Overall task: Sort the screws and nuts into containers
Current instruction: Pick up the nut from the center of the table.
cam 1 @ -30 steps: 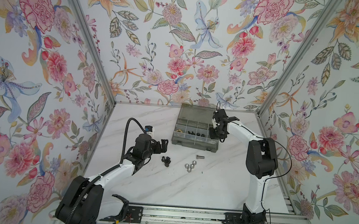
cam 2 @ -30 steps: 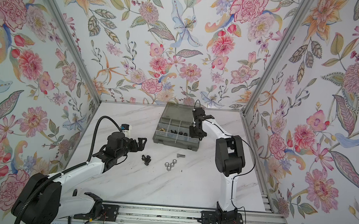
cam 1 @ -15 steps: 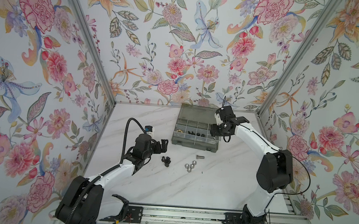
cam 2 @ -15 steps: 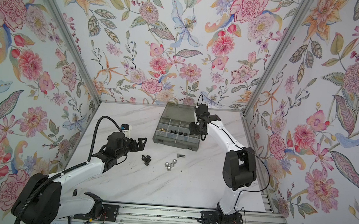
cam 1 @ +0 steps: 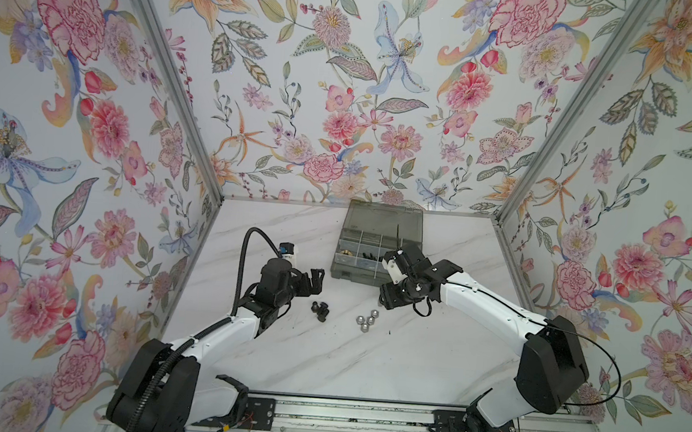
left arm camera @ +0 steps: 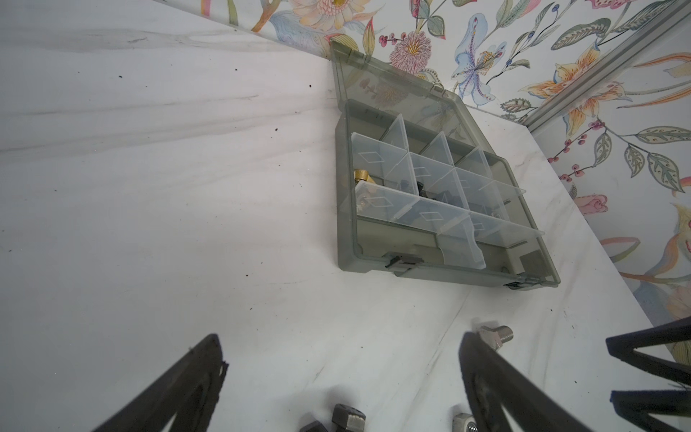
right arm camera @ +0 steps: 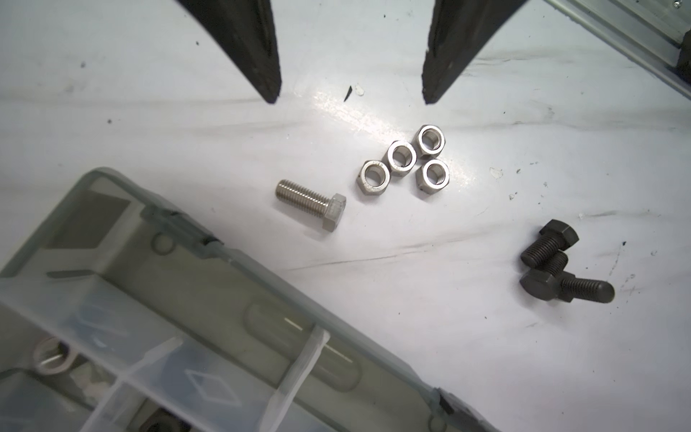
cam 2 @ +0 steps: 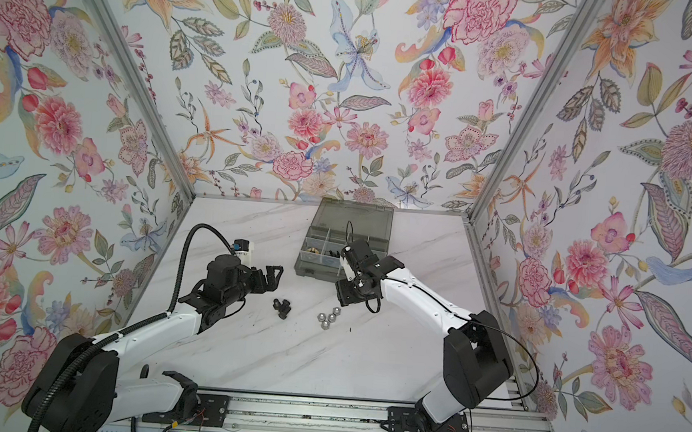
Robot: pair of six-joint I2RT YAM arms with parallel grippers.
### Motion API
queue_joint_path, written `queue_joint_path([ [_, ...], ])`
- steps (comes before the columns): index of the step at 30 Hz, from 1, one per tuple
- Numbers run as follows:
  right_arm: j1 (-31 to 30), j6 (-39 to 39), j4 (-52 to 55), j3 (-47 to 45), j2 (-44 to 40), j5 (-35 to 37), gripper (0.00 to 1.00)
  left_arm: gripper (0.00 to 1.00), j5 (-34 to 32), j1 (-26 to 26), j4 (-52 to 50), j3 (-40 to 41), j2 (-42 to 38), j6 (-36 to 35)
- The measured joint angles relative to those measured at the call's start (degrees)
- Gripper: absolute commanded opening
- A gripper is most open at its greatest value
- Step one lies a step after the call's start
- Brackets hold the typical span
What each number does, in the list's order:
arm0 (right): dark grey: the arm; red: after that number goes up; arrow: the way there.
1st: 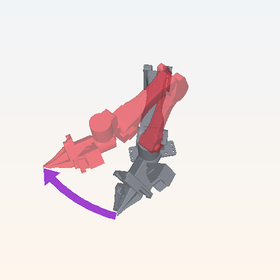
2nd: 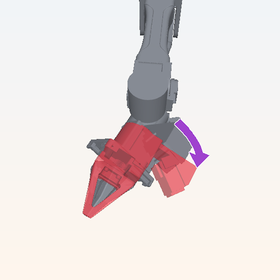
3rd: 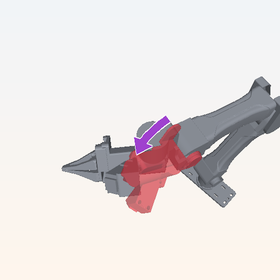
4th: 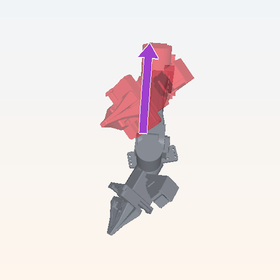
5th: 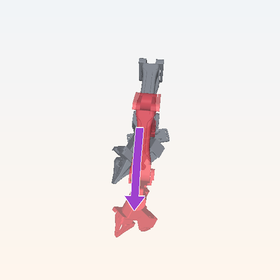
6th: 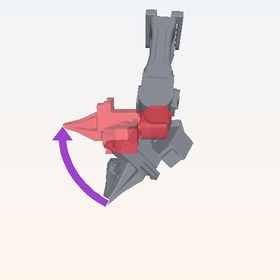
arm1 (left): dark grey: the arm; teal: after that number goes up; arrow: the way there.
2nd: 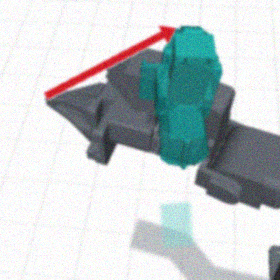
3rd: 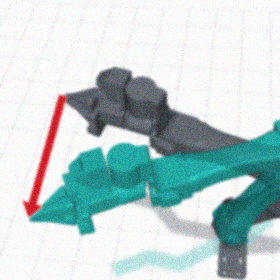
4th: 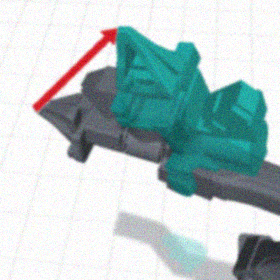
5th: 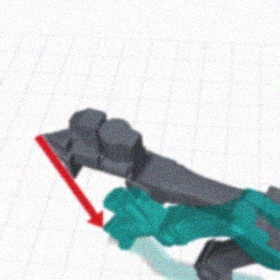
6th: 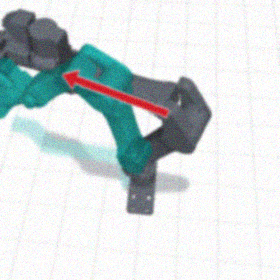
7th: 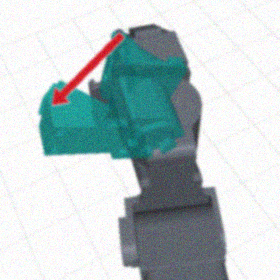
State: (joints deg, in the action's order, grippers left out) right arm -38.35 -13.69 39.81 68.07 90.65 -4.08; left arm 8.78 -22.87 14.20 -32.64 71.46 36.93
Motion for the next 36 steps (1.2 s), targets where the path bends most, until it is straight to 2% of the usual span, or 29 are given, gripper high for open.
queue_joint_path([
  [9, -4.5, -3.7, -2.1, -1.4, 5.3, -0.2, 0.63, 0.99, 0.0, 0.0, 0.0, 0.0, 0.0, 0.2],
  [19, -4.5, -12.2, -3.4, -1.3, 11.4, 1.9, 0.62, 0.99, 0.0, 0.0, -0.1, 0.6, -0.2, 0.2],
  [30, -4.5, -16.9, -5.7, 1.4, 14.0, 2.4, 0.61, 0.99, -0.2, 0.0, 0.0, 0.7, -0.4, 0.2],
  [32, -4.4, -17.4, -6.0, 1.6, 14.7, 2.4, 0.6, 0.99, -0.2, 0.0, 0.0, 0.7, -0.4, 0.2],
  [36, -4.4, -18.2, -6.3, 1.6, 15.9, 2.7, 0.51, 0.99, -0.2, 0.0, 0.0, 0.7, -0.4, 0.2],
])
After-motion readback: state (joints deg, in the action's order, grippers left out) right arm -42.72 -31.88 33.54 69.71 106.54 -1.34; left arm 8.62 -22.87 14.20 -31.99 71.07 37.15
